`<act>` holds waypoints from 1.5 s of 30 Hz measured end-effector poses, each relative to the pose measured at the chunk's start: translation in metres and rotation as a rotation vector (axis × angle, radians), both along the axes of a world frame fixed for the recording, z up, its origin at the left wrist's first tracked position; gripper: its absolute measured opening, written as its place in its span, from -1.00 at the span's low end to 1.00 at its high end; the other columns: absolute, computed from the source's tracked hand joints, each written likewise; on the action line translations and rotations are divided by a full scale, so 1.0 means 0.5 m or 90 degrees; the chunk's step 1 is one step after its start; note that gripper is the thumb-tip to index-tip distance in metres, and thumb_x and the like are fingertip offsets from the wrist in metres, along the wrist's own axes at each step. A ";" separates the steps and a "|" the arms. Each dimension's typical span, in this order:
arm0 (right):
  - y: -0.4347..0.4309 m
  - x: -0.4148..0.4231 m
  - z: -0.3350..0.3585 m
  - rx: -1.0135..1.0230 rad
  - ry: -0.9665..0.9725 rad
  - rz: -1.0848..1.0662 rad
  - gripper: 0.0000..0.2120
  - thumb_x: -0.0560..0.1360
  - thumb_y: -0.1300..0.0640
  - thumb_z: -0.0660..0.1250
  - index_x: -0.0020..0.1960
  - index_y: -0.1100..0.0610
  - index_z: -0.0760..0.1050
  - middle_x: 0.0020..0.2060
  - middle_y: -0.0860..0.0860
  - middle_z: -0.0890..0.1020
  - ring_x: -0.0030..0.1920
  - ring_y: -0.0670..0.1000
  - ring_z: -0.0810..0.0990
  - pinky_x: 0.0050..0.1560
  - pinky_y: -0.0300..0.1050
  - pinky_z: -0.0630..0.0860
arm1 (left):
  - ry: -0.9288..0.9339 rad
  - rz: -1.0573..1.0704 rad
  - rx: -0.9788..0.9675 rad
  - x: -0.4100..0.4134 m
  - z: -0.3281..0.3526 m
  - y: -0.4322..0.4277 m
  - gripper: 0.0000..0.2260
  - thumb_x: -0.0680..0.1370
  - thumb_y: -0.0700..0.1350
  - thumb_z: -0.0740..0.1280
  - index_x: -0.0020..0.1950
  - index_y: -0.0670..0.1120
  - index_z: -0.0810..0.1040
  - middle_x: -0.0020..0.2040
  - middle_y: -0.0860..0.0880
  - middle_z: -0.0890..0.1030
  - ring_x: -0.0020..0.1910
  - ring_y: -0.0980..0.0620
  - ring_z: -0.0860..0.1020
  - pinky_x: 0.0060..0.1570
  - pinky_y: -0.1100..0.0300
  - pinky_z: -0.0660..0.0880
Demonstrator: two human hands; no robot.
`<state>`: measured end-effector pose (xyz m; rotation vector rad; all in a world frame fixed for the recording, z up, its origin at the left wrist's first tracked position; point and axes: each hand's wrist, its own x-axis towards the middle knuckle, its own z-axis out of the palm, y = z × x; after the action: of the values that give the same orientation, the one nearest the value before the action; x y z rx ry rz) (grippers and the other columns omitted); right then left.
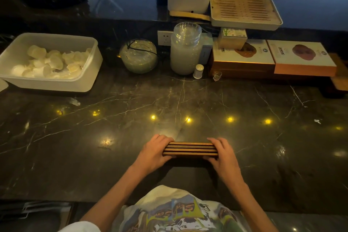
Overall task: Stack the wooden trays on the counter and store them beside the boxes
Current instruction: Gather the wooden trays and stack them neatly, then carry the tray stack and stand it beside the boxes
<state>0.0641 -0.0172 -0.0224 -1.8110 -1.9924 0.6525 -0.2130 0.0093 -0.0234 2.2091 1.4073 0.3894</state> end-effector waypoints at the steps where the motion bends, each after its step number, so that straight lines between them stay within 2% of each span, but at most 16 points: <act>1: -0.001 0.012 -0.005 -0.025 0.091 -0.012 -0.41 0.37 0.15 0.53 0.30 -0.15 0.39 0.18 -0.17 0.44 0.20 -0.17 0.46 0.24 -0.06 0.51 | -0.069 -0.014 -0.034 -0.014 0.000 0.001 -0.62 0.49 0.16 0.35 0.26 0.08 0.46 0.14 0.14 0.53 0.12 0.22 0.43 0.11 0.24 0.46; 3: -0.002 0.022 -0.014 -0.048 0.201 -0.024 -0.43 0.36 0.21 0.53 0.21 -0.21 0.41 0.12 -0.20 0.47 0.16 -0.19 0.49 0.19 -0.12 0.52 | -0.186 -0.007 -0.083 -0.032 -0.014 -0.006 -0.62 0.47 0.13 0.41 0.25 0.07 0.47 0.13 0.16 0.53 0.14 0.19 0.48 0.15 0.28 0.46; 6: -0.003 0.024 -0.029 -0.106 0.357 -0.084 -0.45 0.35 0.25 0.54 0.19 -0.15 0.42 0.05 -0.13 0.58 0.12 -0.09 0.59 0.13 -0.11 0.55 | -0.350 0.163 -0.185 -0.026 -0.041 -0.032 -0.52 0.35 0.09 0.53 0.20 0.17 0.43 0.11 0.17 0.55 0.13 0.12 0.57 0.08 0.21 0.57; 8: -0.005 0.027 -0.042 -0.126 0.413 -0.115 -0.44 0.34 0.26 0.54 0.20 -0.11 0.41 0.04 -0.14 0.61 0.11 -0.06 0.62 0.11 -0.13 0.57 | -0.405 0.243 -0.212 -0.018 -0.062 -0.046 -0.43 0.29 0.10 0.57 0.22 0.20 0.39 0.13 0.15 0.57 0.15 0.12 0.58 0.07 0.22 0.59; 14: -0.004 0.025 -0.065 -0.159 0.449 -0.139 -0.42 0.33 0.19 0.56 0.24 -0.10 0.40 0.09 -0.16 0.62 0.15 -0.11 0.60 0.09 -0.34 0.52 | -0.430 0.281 -0.238 -0.018 -0.086 -0.041 -0.34 0.26 0.10 0.59 0.27 0.18 0.37 0.14 0.12 0.57 0.18 0.09 0.57 0.09 0.21 0.58; 16: 0.000 0.025 -0.070 -0.162 0.454 -0.139 -0.44 0.34 0.21 0.55 0.23 -0.09 0.41 0.09 -0.11 0.62 0.15 -0.10 0.61 0.07 -0.32 0.54 | -0.446 0.290 -0.249 -0.015 -0.087 -0.040 -0.34 0.25 0.08 0.60 0.26 0.17 0.37 0.14 0.12 0.57 0.19 0.09 0.56 0.12 0.21 0.57; 19: 0.006 0.027 -0.069 -0.168 0.456 -0.128 -0.45 0.35 0.16 0.54 0.25 -0.08 0.39 0.10 -0.14 0.61 0.16 -0.11 0.59 0.07 -0.32 0.54 | -0.445 0.280 -0.273 -0.023 -0.088 -0.028 -0.35 0.27 -0.04 0.60 0.25 0.21 0.37 0.15 0.13 0.56 0.21 0.09 0.54 0.15 0.19 0.56; 22: 0.006 0.030 -0.076 -0.162 0.460 -0.120 -0.44 0.32 0.06 0.54 0.24 -0.08 0.40 0.08 -0.14 0.62 0.15 -0.09 0.60 0.08 -0.31 0.54 | -0.429 0.243 -0.311 -0.037 -0.094 -0.029 -0.40 0.33 -0.13 0.58 0.23 0.21 0.37 0.16 0.02 0.58 0.21 0.03 0.56 0.18 0.07 0.56; 26: -0.001 0.032 -0.083 -0.149 0.461 -0.120 -0.46 0.30 0.03 0.56 0.21 -0.11 0.41 0.07 -0.08 0.63 0.12 -0.05 0.63 0.11 -0.25 0.55 | -0.436 0.252 -0.306 -0.036 -0.103 -0.053 -0.50 0.38 -0.06 0.54 0.23 0.13 0.41 0.16 -0.03 0.60 0.19 -0.01 0.59 0.19 -0.03 0.55; 31: -0.001 0.035 -0.087 -0.164 0.467 -0.116 -0.45 0.32 0.02 0.55 0.22 -0.09 0.41 0.07 -0.08 0.63 0.12 -0.07 0.62 0.11 -0.28 0.53 | -0.451 0.270 -0.301 -0.034 -0.108 -0.060 -0.49 0.39 -0.08 0.54 0.25 0.10 0.40 0.17 -0.04 0.60 0.21 -0.02 0.58 0.20 -0.04 0.55; 36: 0.007 0.049 -0.084 -0.219 0.426 -0.063 -0.47 0.35 0.07 0.52 0.24 -0.07 0.39 0.09 -0.14 0.62 0.16 -0.12 0.60 0.13 -0.34 0.50 | -0.456 0.233 -0.315 -0.039 -0.113 -0.053 -0.44 0.37 -0.10 0.56 0.27 0.12 0.38 0.21 -0.04 0.57 0.25 -0.06 0.55 0.22 -0.04 0.53; 40: 0.024 0.055 -0.066 -0.249 0.418 -0.043 -0.45 0.35 0.06 0.52 0.26 -0.06 0.39 0.11 -0.14 0.62 0.19 -0.17 0.57 0.21 -0.21 0.53 | -0.427 0.241 -0.362 -0.037 -0.091 -0.033 -0.42 0.35 0.01 0.55 0.26 0.19 0.35 0.20 0.03 0.58 0.24 0.07 0.54 0.27 -0.01 0.50; 43: 0.027 0.069 -0.028 -0.350 0.465 -0.051 -0.33 0.28 -0.02 0.61 0.26 -0.20 0.34 0.16 -0.18 0.57 0.15 -0.23 0.57 0.01 -0.36 0.54 | -0.400 0.242 -0.455 -0.048 -0.045 -0.002 -0.25 0.30 0.20 0.54 0.39 0.16 0.27 0.27 0.09 0.50 0.23 0.08 0.54 0.21 0.08 0.53; 45: 0.008 0.076 0.000 -0.428 0.546 -0.086 -0.26 0.20 -0.08 0.62 0.27 -0.19 0.34 0.19 -0.09 0.58 0.13 -0.15 0.61 -0.04 -0.28 0.58 | -0.451 0.256 -0.494 -0.052 -0.005 0.013 -0.23 0.24 0.29 0.54 0.34 0.08 0.35 0.23 0.00 0.56 0.13 0.06 0.62 0.06 0.16 0.59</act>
<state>0.1019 -0.0134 -0.0224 -1.5157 -1.1207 1.8279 -0.2393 0.0157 -0.0260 1.0192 1.2734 0.5664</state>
